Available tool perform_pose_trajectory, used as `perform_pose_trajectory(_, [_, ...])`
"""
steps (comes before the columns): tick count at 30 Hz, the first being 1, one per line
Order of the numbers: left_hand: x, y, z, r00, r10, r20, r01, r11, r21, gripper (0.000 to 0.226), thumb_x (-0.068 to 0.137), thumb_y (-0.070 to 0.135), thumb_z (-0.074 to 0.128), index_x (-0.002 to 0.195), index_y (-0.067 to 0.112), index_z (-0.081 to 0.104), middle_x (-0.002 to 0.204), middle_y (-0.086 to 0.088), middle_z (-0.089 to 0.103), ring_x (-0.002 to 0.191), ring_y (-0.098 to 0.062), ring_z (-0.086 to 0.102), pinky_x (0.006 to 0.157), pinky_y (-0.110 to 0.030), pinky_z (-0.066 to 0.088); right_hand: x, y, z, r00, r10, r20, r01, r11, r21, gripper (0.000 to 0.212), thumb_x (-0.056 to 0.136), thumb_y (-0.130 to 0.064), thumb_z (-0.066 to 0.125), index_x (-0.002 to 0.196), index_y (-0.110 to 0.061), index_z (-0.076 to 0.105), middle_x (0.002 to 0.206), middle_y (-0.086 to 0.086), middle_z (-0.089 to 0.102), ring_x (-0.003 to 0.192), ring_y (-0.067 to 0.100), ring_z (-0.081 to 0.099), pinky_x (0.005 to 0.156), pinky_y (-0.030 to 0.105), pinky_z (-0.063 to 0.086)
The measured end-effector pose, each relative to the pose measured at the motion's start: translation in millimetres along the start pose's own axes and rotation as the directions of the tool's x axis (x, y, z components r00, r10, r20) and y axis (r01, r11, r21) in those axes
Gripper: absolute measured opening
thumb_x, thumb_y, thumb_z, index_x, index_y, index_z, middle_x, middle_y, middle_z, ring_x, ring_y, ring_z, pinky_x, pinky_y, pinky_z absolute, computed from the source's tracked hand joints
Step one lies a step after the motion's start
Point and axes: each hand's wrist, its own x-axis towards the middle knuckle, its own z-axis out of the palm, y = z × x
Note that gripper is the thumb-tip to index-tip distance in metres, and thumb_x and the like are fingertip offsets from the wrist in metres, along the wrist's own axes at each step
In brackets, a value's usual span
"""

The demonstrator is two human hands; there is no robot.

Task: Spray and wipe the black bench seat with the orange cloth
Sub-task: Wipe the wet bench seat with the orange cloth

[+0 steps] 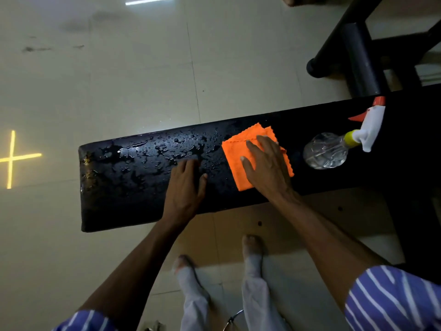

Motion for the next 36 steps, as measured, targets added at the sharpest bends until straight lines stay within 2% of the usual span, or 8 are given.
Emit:
perform_pose_trajectory(3, [6, -4, 8, 0.997, 0.077, -0.008, -0.076, 0.990, 0.117, 0.045, 0.103, 0.031, 0.056, 0.143, 0.012, 0.049, 0.146, -0.011, 0.048, 0.138, -0.029, 0.042, 0.117, -0.044, 0.039, 7, 15, 23, 0.996, -0.080, 0.033, 0.083, 0.990, -0.117, 0.065, 0.109, -0.047, 0.045, 0.166, -0.019, 0.029, 0.176, 0.013, 0.016, 0.165, 0.034, 0.005, 0.133, 0.058, 0.002])
perform_pose_trajectory(12, [18, -11, 30, 0.998, 0.057, -0.006, -0.054, 0.964, 0.262, 0.064, 0.107, 0.047, 0.045, 0.162, 0.020, 0.027, 0.172, -0.010, 0.018, 0.161, -0.033, 0.009, 0.131, -0.053, 0.013, 15, 26, 37, 0.990, -0.143, -0.008, 0.137, 0.961, -0.241, 0.071, 0.108, -0.060, 0.028, 0.169, -0.028, 0.010, 0.178, 0.011, -0.002, 0.165, 0.035, -0.006, 0.131, 0.062, -0.002])
perform_pose_trajectory(17, [16, -15, 43, 0.999, 0.025, -0.027, -0.015, 0.952, 0.304, 0.066, 0.106, 0.053, 0.036, 0.164, 0.024, 0.022, 0.174, -0.005, 0.010, 0.162, -0.029, 0.002, 0.131, -0.054, 0.009, 37, 41, 34, 0.974, -0.221, -0.037, 0.205, 0.945, -0.257, 0.068, 0.108, -0.060, 0.033, 0.168, -0.032, 0.018, 0.178, 0.009, 0.005, 0.165, 0.033, 0.000, 0.132, 0.060, 0.004])
perform_pose_trajectory(22, [18, -27, 45, 0.994, 0.066, -0.082, -0.039, 0.953, 0.302, 0.066, 0.105, 0.051, 0.040, 0.163, 0.020, 0.027, 0.173, -0.007, 0.017, 0.162, -0.029, 0.008, 0.131, -0.050, 0.012, 68, 5, 46, 0.982, -0.032, -0.186, -0.005, 0.981, -0.193, 0.065, 0.107, -0.056, 0.034, 0.166, -0.029, 0.028, 0.176, 0.013, 0.016, 0.164, 0.037, 0.010, 0.132, 0.060, 0.008])
perform_pose_trajectory(27, [13, -38, 31, 0.996, 0.044, -0.079, -0.018, 0.950, 0.311, 0.067, 0.105, 0.052, 0.041, 0.162, 0.019, 0.028, 0.173, -0.008, 0.017, 0.161, -0.031, 0.009, 0.130, -0.053, 0.014, 48, 22, 41, 0.929, -0.369, 0.033, 0.362, 0.887, -0.286, 0.064, 0.110, -0.056, 0.028, 0.168, -0.032, 0.018, 0.178, 0.009, 0.008, 0.166, 0.031, 0.003, 0.133, 0.055, 0.007])
perform_pose_trajectory(32, [13, -65, 14, 0.995, 0.028, -0.098, 0.008, 0.938, 0.345, 0.068, 0.105, 0.057, 0.036, 0.163, 0.022, 0.025, 0.173, -0.006, 0.015, 0.162, -0.029, 0.005, 0.131, -0.052, 0.011, 99, -16, 40, 0.993, 0.010, -0.114, -0.035, 0.975, -0.218, 0.060, 0.109, -0.051, 0.029, 0.166, -0.030, 0.028, 0.176, 0.012, 0.017, 0.165, 0.034, 0.009, 0.134, 0.054, 0.002])
perform_pose_trajectory(33, [13, -71, 10, 0.995, 0.023, -0.094, 0.012, 0.937, 0.350, 0.068, 0.105, 0.057, 0.035, 0.163, 0.022, 0.025, 0.173, -0.006, 0.015, 0.162, -0.029, 0.004, 0.131, -0.052, 0.010, 92, -32, 48, 0.991, 0.018, -0.131, -0.046, 0.977, -0.207, 0.060, 0.109, -0.051, 0.028, 0.165, -0.030, 0.029, 0.176, 0.013, 0.018, 0.165, 0.035, 0.009, 0.134, 0.055, 0.002])
perform_pose_trajectory(36, [12, -81, 1, 0.997, 0.020, -0.075, 0.009, 0.931, 0.364, 0.069, 0.104, 0.056, 0.038, 0.162, 0.020, 0.027, 0.173, -0.006, 0.016, 0.162, -0.030, 0.006, 0.130, -0.053, 0.012, 52, -39, 62, 0.969, -0.242, -0.047, 0.223, 0.942, -0.250, 0.059, 0.111, -0.048, 0.031, 0.167, -0.029, 0.025, 0.177, 0.013, 0.014, 0.165, 0.035, 0.007, 0.134, 0.055, 0.005])
